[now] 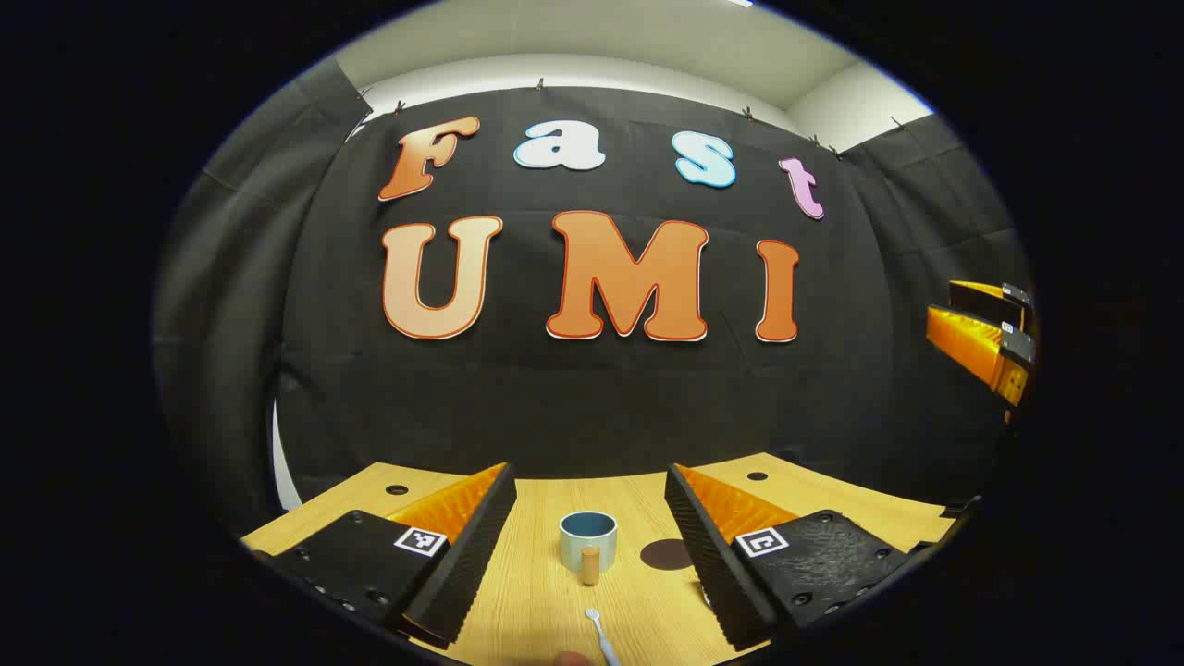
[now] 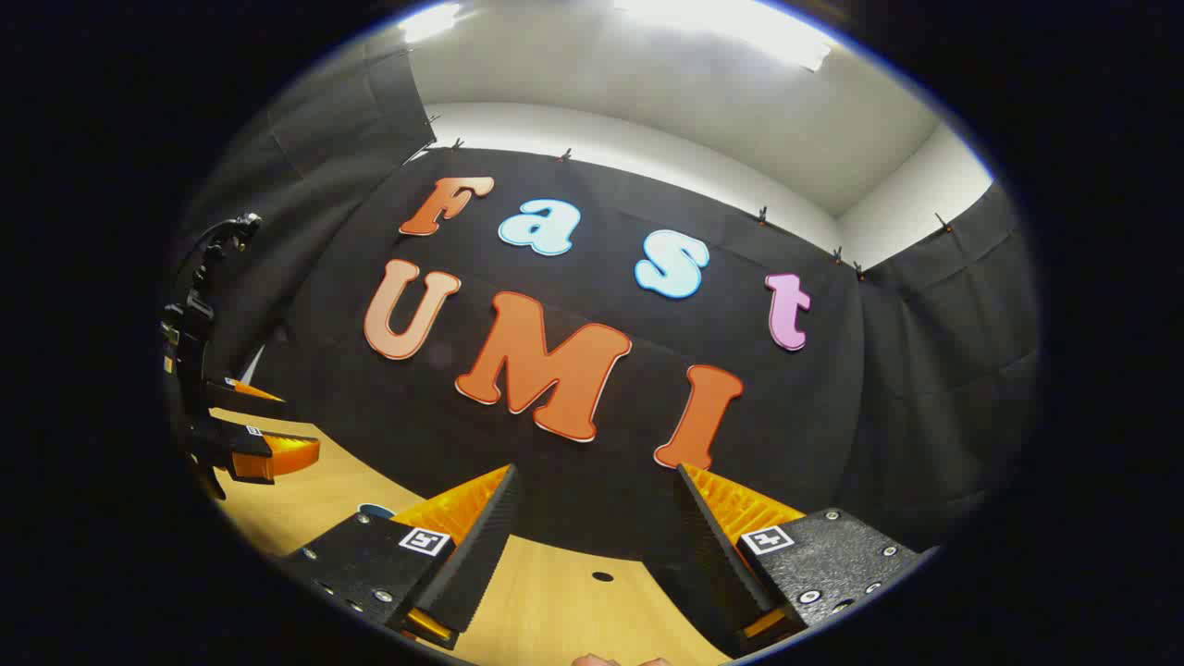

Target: Put the toothbrush and toothpaste on the desktop into the cup, then pick up the cup and place it on the coaster on the desktop.

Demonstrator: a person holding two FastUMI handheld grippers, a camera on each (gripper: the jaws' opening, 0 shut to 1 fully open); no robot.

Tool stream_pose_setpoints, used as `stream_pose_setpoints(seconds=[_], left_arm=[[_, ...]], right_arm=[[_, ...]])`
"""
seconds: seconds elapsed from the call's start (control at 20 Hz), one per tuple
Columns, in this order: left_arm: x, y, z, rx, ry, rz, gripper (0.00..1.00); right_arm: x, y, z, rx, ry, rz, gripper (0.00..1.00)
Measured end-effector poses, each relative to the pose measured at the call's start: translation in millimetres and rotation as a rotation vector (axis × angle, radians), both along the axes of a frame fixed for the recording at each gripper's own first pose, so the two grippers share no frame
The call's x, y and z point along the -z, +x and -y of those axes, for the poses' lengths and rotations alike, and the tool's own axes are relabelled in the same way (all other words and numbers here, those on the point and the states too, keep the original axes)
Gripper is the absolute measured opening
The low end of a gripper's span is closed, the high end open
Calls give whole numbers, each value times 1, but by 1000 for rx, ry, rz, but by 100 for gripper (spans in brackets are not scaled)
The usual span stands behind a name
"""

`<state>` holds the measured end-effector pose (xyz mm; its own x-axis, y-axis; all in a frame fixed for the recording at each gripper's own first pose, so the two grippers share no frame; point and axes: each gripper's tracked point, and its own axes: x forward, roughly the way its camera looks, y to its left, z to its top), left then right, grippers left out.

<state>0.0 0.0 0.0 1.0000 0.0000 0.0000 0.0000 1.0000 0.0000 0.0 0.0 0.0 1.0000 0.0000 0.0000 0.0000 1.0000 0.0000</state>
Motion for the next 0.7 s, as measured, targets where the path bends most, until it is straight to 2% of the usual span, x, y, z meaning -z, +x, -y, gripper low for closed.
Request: stream_pose_setpoints(seconds=[0.05, 0.2, 0.5, 0.7], left_arm=[[2, 0, 7, 1, -2, -3, 96], [6, 0, 20, 3, 8, -11, 98], [1, 1, 13, -58, 33, -15, 96], [-17, 1, -6, -93, 20, -12, 96]], right_arm=[[0, -1, 10, 10, 1, 5, 96], [14, -6, 15, -15, 75, -27, 98], [43, -1, -26, -109, 95, -77, 98], [36, 10, -48, -171, 126, -79, 99]])
